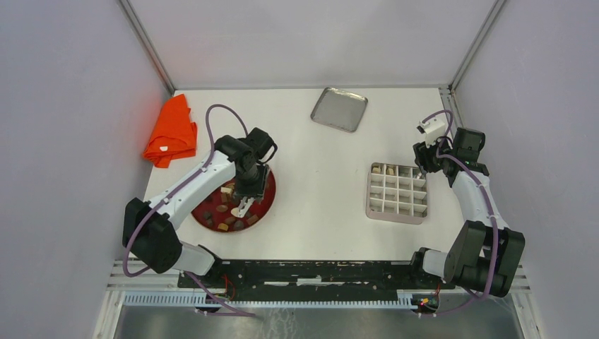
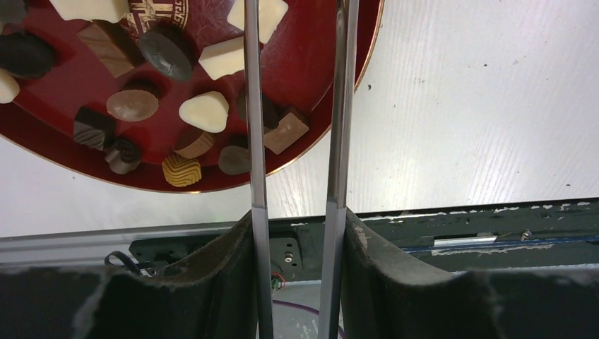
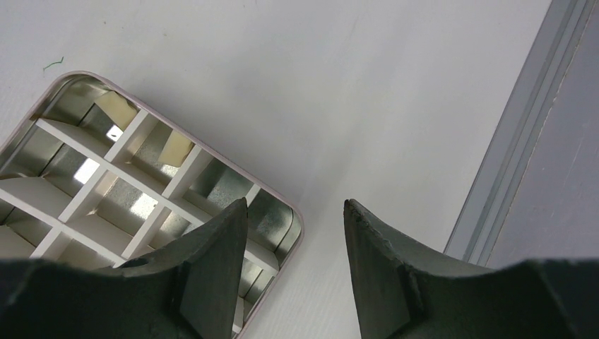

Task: Pack the chocolate
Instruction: Pick up the fake chocolate from the plate.

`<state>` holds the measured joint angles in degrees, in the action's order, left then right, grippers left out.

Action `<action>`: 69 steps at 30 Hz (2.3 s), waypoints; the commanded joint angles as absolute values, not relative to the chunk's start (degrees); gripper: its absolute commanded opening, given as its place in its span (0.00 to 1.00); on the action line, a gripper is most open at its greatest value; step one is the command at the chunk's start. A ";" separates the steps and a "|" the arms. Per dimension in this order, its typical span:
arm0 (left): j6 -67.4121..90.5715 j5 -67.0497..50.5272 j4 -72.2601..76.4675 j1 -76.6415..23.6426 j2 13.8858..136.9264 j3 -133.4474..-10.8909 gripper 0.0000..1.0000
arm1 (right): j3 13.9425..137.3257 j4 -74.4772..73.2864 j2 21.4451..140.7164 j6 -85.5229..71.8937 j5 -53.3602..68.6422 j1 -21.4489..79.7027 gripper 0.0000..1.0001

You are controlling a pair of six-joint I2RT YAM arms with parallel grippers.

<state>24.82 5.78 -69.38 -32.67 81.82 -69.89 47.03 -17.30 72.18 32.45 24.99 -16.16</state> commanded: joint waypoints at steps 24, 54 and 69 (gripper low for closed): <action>24.88 3.94 -66.21 -32.28 81.12 -64.84 0.46 | 47.11 -16.63 72.56 33.26 25.65 -15.95 0.59; 23.91 4.75 -64.59 -32.11 80.81 -62.77 0.14 | 47.11 -16.71 72.62 33.39 25.67 -15.92 0.59; 24.94 7.45 -66.19 -32.14 77.62 -66.65 0.02 | 47.11 -16.70 72.60 33.36 25.77 -15.94 0.59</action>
